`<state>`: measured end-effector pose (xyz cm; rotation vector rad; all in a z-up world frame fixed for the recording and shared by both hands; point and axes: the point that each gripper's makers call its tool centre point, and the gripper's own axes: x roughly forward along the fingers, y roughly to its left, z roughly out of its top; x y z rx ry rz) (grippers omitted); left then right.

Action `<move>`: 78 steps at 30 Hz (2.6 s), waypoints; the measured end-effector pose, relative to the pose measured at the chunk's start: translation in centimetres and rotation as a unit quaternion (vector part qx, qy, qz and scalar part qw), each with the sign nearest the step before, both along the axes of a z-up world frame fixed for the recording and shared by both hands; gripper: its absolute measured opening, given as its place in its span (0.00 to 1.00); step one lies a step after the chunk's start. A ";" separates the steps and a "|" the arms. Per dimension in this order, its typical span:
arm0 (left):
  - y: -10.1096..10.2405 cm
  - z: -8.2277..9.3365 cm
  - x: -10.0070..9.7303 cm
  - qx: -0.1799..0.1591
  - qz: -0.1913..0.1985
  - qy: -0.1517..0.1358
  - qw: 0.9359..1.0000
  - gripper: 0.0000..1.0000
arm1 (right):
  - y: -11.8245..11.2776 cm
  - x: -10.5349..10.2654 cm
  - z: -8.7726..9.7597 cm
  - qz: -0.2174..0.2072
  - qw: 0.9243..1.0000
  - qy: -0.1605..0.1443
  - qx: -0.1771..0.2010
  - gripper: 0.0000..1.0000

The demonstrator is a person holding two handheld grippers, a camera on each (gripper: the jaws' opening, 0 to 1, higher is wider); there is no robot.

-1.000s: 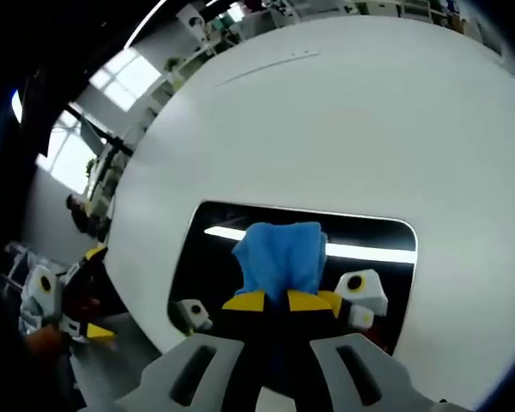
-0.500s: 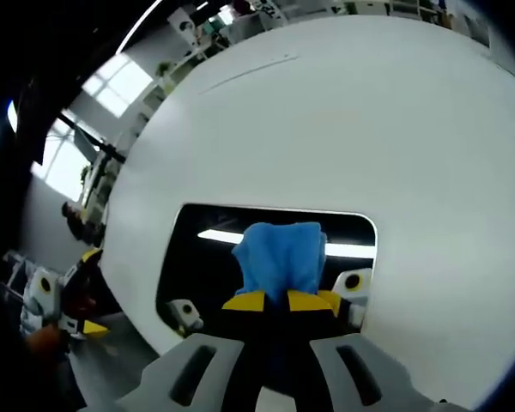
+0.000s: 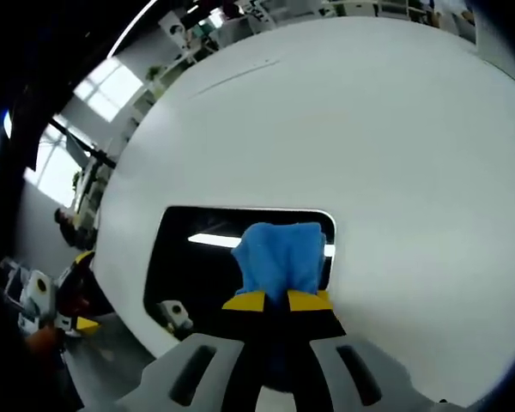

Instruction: Wipe the mirror surface with the cleaning cloth until all visible marks leave the cleaned area.

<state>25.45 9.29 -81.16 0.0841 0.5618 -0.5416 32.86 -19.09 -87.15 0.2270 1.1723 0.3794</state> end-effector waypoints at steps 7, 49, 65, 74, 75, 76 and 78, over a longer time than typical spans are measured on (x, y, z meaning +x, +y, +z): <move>0.1 0.1 0.1 0.000 0.002 -0.003 1.000 0.98 | -1.0 0.2 0.0 -0.020 1.000 0.003 0.000 0.01; 0.2 -0.1 0.1 0.006 0.004 0.000 1.000 0.99 | -1.0 0.5 0.3 -0.024 1.000 0.001 -0.013 0.01; -0.1 -0.3 -0.2 0.004 -0.007 0.009 1.000 0.99 | -1.0 -0.8 0.3 -0.037 0.999 0.005 -0.013 0.01; -0.1 -0.2 -0.2 0.001 -0.005 0.006 1.000 0.99 | -1.6 -3.2 0.3 -0.047 0.999 0.011 -0.002 0.01; -0.1 -0.2 -0.2 0.000 -0.006 0.006 1.000 0.99 | -1.7 -3.6 0.3 -0.050 0.999 0.013 -0.001 0.01; -0.2 -0.1 -0.2 -0.001 -0.007 0.007 1.000 0.99 | -1.7 -3.9 0.3 -0.052 0.999 0.015 -0.001 0.01; -0.4 -0.1 -0.3 -0.001 -0.011 0.007 1.000 0.99 | -1.7 -4.4 0.2 -0.052 0.998 0.016 -0.004 0.01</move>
